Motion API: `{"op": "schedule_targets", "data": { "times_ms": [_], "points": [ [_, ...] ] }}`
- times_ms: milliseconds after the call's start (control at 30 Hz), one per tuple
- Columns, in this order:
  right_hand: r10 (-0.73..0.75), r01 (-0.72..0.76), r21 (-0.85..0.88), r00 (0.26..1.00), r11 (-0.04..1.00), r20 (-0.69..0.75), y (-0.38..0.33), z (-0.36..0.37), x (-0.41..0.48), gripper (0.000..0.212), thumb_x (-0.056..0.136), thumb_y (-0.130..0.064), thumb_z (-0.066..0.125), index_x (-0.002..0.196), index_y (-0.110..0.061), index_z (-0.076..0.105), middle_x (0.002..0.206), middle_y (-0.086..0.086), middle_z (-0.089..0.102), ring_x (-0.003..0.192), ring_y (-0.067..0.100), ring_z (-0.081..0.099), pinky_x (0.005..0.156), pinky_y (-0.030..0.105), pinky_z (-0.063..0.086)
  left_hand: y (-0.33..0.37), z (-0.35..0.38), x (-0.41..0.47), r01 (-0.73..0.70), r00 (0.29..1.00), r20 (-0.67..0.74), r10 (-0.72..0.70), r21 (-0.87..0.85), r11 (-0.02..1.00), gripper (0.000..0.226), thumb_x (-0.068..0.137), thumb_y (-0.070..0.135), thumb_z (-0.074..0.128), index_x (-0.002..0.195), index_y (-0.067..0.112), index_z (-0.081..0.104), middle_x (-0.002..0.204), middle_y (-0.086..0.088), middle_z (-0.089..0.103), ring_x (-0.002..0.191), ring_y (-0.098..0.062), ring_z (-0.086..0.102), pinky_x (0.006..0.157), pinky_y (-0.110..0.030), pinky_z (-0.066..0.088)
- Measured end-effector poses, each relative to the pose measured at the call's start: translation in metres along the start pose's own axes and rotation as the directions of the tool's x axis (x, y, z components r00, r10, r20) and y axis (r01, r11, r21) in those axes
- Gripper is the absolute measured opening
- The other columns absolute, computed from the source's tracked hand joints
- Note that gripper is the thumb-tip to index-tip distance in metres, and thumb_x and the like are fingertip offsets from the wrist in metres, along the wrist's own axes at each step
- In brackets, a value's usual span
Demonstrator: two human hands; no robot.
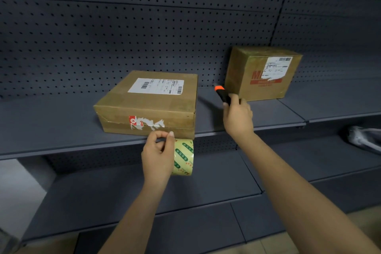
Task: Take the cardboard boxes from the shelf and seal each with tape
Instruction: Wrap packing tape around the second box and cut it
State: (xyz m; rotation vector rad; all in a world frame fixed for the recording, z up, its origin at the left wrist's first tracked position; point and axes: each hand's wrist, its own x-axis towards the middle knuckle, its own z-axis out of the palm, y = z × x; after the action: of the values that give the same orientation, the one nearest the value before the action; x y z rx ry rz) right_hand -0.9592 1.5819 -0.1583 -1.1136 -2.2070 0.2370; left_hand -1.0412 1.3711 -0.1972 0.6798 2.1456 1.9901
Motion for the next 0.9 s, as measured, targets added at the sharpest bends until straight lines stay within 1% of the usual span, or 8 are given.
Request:
{"op": "schedule_targets", "data": {
  "times_ms": [100,200,267,300,400,500,733,900],
  "points": [
    [-0.136,0.153,0.202,0.986,0.967,-0.092,-0.014,-0.026,-0.029,0.034,0.103,-0.024,0.041,0.133,-0.008,0.044,0.12,0.018,0.053,0.103,0.034,0.051,0.081,0.045,0.045,0.001,0.0,-0.001,-0.006,1.0,-0.006,0.006,-0.003,1.0,0.017,0.097,0.036,0.058,0.086,0.023,0.055,0.061,-0.014,0.064,0.056,-0.022,0.056,0.054,-0.031,0.043],
    [-0.258,0.256,0.29,0.966,0.922,-0.032,-0.017,-0.049,-0.06,0.029,0.104,-0.025,0.036,0.13,-0.015,0.044,0.108,0.006,0.054,0.084,0.023,0.05,0.06,0.035,0.036,0.001,0.0,-0.002,-0.012,1.0,-0.003,0.011,-0.017,1.0,0.018,0.097,0.035,0.058,0.086,0.022,0.055,0.061,-0.017,0.063,0.052,-0.018,0.05,0.052,-0.03,0.04],
    [-0.336,0.318,0.308,0.942,0.897,0.005,-0.016,-0.057,-0.077,0.029,0.104,-0.032,0.035,0.128,-0.019,0.045,0.102,-0.003,0.051,0.077,0.016,0.047,0.057,0.032,0.031,0.0,0.0,-0.002,-0.003,1.0,0.001,0.003,-0.019,1.0,0.018,0.097,0.035,0.057,0.086,0.022,0.056,0.057,-0.011,0.059,0.049,-0.014,0.046,0.049,-0.027,0.038],
    [-0.372,0.348,0.305,0.928,0.887,0.022,-0.017,-0.058,-0.083,0.032,0.104,-0.038,0.036,0.129,-0.02,0.045,0.104,-0.004,0.052,0.078,0.015,0.048,0.059,0.032,0.034,0.0,-0.001,-0.002,-0.002,1.0,0.001,0.002,-0.022,1.0,0.018,0.097,0.035,0.057,0.085,0.022,0.056,0.055,-0.008,0.057,0.048,-0.012,0.044,0.047,-0.023,0.036],
    [-0.525,0.516,0.154,0.851,0.843,0.023,-0.021,-0.057,-0.093,0.036,0.1,-0.049,0.041,0.123,-0.022,0.05,0.101,-0.002,0.055,0.074,0.021,0.056,0.052,0.034,0.045,-0.001,-0.001,-0.001,-0.002,1.0,0.0,0.002,-0.029,1.0,0.018,0.097,0.035,0.057,0.085,0.023,0.056,0.055,-0.009,0.058,0.047,-0.011,0.045,0.046,-0.023,0.035],
    [-0.663,0.664,-0.095,0.747,0.742,0.04,-0.022,-0.05,-0.095,0.034,0.098,-0.043,0.043,0.115,-0.019,0.058,0.088,0.001,0.056,0.062,0.022,0.058,0.04,0.03,0.041,-0.002,-0.002,0.0,0.011,1.0,0.006,-0.011,-0.029,1.0,0.017,0.097,0.036,0.057,0.085,0.024,0.056,0.059,-0.009,0.062,0.049,-0.013,0.047,0.049,-0.028,0.037],
    [-0.681,0.688,-0.209,0.723,0.695,0.112,-0.029,-0.047,-0.09,0.024,0.092,-0.036,0.062,0.107,-0.017,0.064,0.08,0.002,0.056,0.059,0.023,0.058,0.039,0.027,0.03,0.001,-0.004,0.002,0.019,1.0,0.018,-0.019,-0.012,1.0,0.017,0.098,0.034,0.057,0.084,0.024,0.055,0.063,-0.007,0.067,0.053,-0.015,0.054,0.051,-0.028,0.04],
    [-0.669,0.676,-0.223,0.734,0.703,0.118,-0.038,-0.052,-0.091,0.031,0.093,-0.04,0.043,0.101,-0.018,0.064,0.076,0.001,0.055,0.056,0.023,0.057,0.038,0.024,0.026,0.0,-0.005,0.002,0.008,1.0,0.02,-0.008,-0.002,1.0,0.018,0.098,0.034,0.056,0.083,0.024,0.054,0.067,-0.01,0.068,0.054,-0.017,0.053,0.049,-0.026,0.039]
  ]
}}
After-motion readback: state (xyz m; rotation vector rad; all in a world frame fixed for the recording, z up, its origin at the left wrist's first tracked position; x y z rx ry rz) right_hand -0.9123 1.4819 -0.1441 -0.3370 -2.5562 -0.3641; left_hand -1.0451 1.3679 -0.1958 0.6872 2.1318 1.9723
